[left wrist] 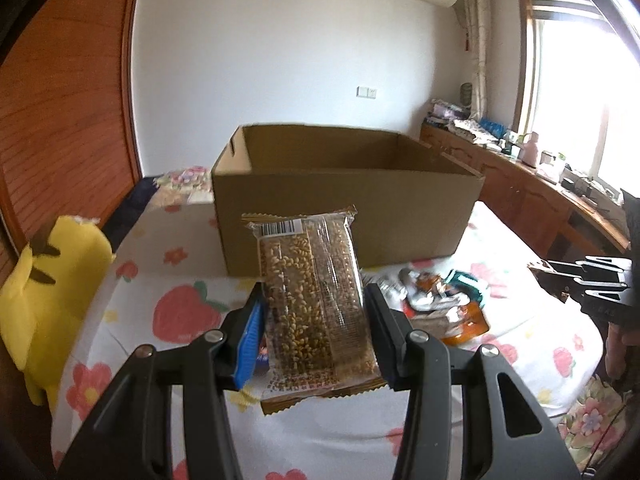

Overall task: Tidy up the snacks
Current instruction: 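Lift both snacks over the box and release them inside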

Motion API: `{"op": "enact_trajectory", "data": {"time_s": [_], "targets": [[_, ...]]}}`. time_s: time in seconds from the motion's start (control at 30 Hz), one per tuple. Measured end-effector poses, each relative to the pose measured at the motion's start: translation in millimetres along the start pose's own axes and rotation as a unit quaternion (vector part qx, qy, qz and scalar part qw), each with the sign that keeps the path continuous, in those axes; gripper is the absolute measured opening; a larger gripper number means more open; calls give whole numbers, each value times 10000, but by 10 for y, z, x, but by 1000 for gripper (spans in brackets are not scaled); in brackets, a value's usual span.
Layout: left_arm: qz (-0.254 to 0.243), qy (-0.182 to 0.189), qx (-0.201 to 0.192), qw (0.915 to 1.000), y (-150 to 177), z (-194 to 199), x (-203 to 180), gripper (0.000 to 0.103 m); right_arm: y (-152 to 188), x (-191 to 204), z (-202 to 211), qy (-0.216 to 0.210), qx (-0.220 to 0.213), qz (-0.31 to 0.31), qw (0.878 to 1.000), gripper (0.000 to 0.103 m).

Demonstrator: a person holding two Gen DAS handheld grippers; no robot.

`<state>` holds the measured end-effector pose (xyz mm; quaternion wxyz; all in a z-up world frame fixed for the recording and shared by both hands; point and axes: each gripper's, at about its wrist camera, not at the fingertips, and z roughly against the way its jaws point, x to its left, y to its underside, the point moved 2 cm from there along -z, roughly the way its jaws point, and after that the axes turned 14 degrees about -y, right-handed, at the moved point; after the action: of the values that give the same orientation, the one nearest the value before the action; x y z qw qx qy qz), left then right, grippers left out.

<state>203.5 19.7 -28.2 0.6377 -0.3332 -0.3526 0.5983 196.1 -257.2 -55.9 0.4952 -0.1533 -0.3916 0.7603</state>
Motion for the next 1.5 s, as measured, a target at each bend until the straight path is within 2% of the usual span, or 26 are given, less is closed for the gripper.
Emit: {"op": "enact_trajectory", "data": {"time_s": [0.3,0.6,0.83,1.2,1.5], "targets": [[-66,126,-326,9994,-229,170,-89,47,-333,352,196,-172,-313,437,9984,20],[-101,144,-446,9988,-438,34,-110,47,-604,567,77,-423,-407,766,9953,20],[-164,132,-520,9984,-672,-243,-98,47,-898,585,-114,-490,-463,952,9932,21],[-446,28,-669,9968,-1101,-770,-174,47,-1468,499,-430,-422,-919,1074,9891,21],[-457,13,-624,9970,-1292,-1104,-115,47,-1803,392,-817,-409,-977,1098,9883,21]]}}
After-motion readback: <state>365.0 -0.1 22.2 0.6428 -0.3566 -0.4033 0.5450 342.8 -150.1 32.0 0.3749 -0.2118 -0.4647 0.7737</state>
